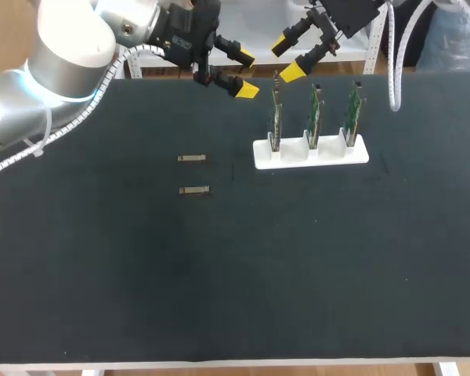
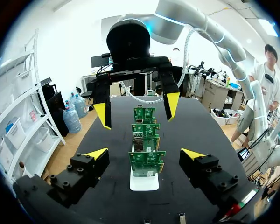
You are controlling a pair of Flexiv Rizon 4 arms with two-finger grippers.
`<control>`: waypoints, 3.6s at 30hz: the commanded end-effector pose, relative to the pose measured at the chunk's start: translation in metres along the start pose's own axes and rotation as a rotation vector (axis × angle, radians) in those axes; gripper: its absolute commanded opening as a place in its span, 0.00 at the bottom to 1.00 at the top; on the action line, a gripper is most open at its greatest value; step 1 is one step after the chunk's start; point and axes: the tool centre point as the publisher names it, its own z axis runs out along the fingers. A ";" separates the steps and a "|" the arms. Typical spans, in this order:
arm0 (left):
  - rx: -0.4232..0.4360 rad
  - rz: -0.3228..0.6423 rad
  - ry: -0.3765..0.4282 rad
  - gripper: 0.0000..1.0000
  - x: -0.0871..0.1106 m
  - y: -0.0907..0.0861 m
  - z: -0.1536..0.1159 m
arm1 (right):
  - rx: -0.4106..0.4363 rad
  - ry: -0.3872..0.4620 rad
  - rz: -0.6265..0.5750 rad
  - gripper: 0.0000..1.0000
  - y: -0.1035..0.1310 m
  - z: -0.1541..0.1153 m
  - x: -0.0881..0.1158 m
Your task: Pick up the optical module with the left hand, and insert it into the network port with the right hand.
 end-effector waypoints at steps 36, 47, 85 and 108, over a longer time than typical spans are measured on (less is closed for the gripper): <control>0.004 0.000 0.003 1.00 -0.001 0.002 0.001 | -0.387 0.027 -0.045 0.00 -0.009 0.007 -0.014; 0.004 0.000 0.003 1.00 -0.001 0.002 0.001 | -0.394 0.032 -0.031 0.00 -0.016 0.013 -0.010; 0.004 0.000 0.003 1.00 -0.001 0.002 0.001 | -0.400 0.039 0.033 0.00 -0.013 0.019 0.014; 0.004 0.000 0.003 1.00 -0.001 0.002 0.001 | -0.424 0.067 0.059 0.00 -0.005 0.029 0.025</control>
